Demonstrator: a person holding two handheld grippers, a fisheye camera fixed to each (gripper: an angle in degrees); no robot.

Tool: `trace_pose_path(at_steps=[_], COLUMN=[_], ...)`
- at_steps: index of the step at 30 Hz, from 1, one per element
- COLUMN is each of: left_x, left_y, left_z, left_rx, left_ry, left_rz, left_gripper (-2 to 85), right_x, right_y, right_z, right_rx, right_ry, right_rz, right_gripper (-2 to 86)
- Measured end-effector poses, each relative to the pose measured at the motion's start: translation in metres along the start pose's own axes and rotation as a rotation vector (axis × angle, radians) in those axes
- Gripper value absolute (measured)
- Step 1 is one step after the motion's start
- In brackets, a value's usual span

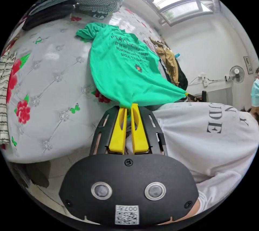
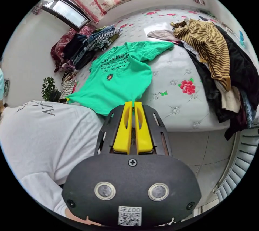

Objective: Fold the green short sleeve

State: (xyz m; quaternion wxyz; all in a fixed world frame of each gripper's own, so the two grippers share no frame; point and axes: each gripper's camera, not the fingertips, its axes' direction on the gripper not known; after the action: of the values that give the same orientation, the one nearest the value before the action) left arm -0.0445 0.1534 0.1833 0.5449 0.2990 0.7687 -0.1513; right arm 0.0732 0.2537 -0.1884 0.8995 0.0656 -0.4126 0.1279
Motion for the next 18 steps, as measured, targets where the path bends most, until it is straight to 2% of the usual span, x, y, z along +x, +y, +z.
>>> trace_pose_path(at_steps=[2, 4, 7, 9, 12, 14, 17, 18], left_x=[-0.012, -0.032, -0.075, -0.070, -0.004, 0.067, 0.153, 0.168], left_y=[0.024, 0.024, -0.018, -0.073, -0.179, -0.231, -0.240, -0.236], left_z=[-0.028, -0.026, -0.004, -0.005, -0.047, -0.119, -0.206, -0.218], left_rx=[0.132, 0.180, 0.214, 0.219, 0.259, 0.429, 0.624, 0.644], left_ry=[0.057, 0.068, 0.146, 0.137, 0.002, -0.001, 0.031, 0.014], left_rz=[-0.066, -0.116, -0.265, -0.223, -0.018, 0.119, 0.320, 0.359], left_gripper=[-0.4, -0.4, -0.5, -0.5, -0.6, -0.6, -0.6, -0.6], right_x=[0.014, 0.035, 0.074, 0.075, 0.047, 0.008, -0.046, -0.054], right_y=[0.000, -0.010, -0.059, -0.106, -0.183, -0.213, -0.205, -0.200], right_z=[-0.002, 0.017, 0.057, 0.055, -0.019, -0.113, -0.211, -0.223], right_rx=[0.031, 0.038, 0.010, 0.054, 0.349, 0.647, 0.913, 0.939], right_ry=[-0.111, -0.178, -0.296, -0.312, -0.387, -0.456, -0.465, -0.464], right_rz=[0.024, 0.101, 0.288, 0.304, 0.233, 0.104, -0.158, -0.202], right_gripper=[-0.3, -0.3, -0.3, -0.3, -0.3, -0.3, -0.3, -0.3])
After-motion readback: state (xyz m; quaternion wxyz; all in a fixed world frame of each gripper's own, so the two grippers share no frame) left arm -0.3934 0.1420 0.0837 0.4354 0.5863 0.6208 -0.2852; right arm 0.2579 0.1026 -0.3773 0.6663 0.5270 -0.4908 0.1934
